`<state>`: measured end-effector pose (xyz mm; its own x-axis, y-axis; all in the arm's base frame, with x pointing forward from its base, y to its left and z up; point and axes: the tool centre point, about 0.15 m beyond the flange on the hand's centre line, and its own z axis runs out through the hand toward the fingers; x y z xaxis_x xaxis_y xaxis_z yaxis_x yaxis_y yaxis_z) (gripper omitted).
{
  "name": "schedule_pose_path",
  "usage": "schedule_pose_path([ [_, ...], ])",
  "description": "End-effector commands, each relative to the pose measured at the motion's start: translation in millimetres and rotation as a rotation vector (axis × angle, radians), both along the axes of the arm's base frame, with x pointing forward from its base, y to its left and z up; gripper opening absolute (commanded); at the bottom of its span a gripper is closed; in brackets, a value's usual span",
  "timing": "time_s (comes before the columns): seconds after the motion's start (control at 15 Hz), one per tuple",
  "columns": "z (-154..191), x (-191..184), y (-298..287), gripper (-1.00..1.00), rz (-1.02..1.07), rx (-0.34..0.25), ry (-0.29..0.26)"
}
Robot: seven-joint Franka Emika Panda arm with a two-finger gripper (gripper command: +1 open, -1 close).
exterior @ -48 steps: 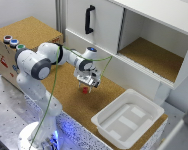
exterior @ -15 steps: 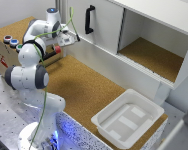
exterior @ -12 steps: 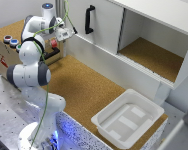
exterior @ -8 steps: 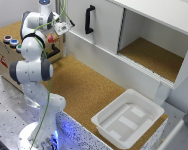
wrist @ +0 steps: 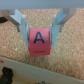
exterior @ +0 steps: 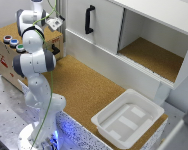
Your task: Place the pink block on top of the drawer
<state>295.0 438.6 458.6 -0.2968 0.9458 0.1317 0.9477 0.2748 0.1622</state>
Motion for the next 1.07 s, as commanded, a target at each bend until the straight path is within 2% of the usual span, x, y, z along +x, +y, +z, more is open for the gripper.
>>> schedule_pose_path([
  [0.0, -10.4, 21.0, 50.7, -1.0, 0.01, -0.101, 0.0],
  [0.07, -18.9, 16.0, 47.9, -1.0, 0.006, -0.106, -0.05],
  [0.13, -21.8, 12.7, 44.7, 1.0, -0.008, -0.103, -0.054],
  [0.27, -9.0, 12.6, 32.1, 1.0, -0.076, -0.061, 0.032],
  [0.33, 7.9, 8.9, 19.9, 1.0, -0.098, -0.02, 0.051],
  [0.4, 20.5, 0.6, 8.6, 1.0, -0.1, 0.024, 0.025],
  [1.0, 20.5, 0.6, 8.6, 1.0, -0.1, 0.024, 0.025],
])
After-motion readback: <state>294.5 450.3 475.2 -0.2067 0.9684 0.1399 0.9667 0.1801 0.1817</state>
